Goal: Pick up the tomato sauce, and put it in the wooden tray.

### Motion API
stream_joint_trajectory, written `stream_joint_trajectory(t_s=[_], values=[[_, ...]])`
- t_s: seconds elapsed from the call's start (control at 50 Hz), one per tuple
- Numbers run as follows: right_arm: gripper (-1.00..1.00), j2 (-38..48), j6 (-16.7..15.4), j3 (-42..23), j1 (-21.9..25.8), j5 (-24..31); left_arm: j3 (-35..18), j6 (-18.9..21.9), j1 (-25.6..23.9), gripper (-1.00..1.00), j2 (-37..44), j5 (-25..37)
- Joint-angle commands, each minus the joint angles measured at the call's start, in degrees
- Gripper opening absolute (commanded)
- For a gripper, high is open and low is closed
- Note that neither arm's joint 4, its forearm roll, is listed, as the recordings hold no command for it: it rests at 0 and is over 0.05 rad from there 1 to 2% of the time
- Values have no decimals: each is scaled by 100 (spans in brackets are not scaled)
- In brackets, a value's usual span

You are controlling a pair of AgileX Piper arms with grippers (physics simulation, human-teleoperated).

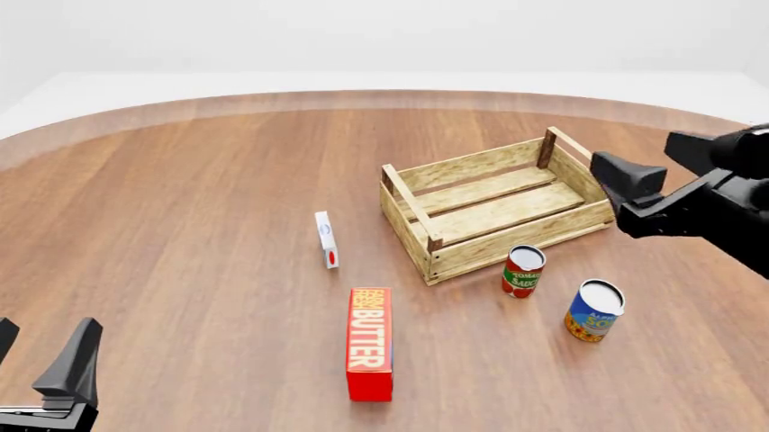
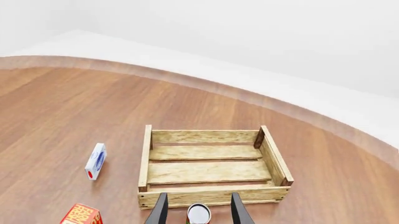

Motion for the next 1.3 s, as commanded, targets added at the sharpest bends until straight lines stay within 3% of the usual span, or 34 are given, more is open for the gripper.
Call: stream_joint_trajectory(t_s=[0.02, 0.04, 0.1, 0.16, 0.28, 0.34, 0.46, 0.5, 0.58, 0.86, 0.9, 0.94, 1.3], values=[[100, 1520, 148, -1362, 509, 680, 0, 0, 0, 100, 0, 0], [100, 1715, 226, -1504, 531, 783, 0, 0, 0, 100, 0, 0], [100, 2145, -74, -1859, 404, 957, 0, 0, 0, 100, 0, 0], [100, 2593, 103, -2254, 393, 1163, 0, 0, 0, 100, 0, 0], [100, 3068, -59, -2531, 334, 1307, 0, 0, 0, 100, 0, 0], [100, 3301, 85, -2702, 305, 1483, 0, 0, 0, 100, 0, 0], [100, 3496, -48, -2753, 146, 1546, 0, 0, 0, 100, 0, 0], [100, 3696, 82, -2875, 75, 1709, 0, 0, 0, 100, 0, 0], [100, 3953, -162, -2986, -250, 1770, 0, 0, 0, 100, 0, 0], [100, 4352, -174, -2716, -404, 1646, 0, 0, 0, 100, 0, 0], [100, 4428, 13, -2603, -320, 1593, 0, 0, 0, 100, 0, 0], [100, 4460, -126, -2466, -410, 1504, 0, 0, 0, 100, 0, 0], [100, 4330, -173, -1848, -468, 1303, 0, 0, 0, 100, 0, 0]])
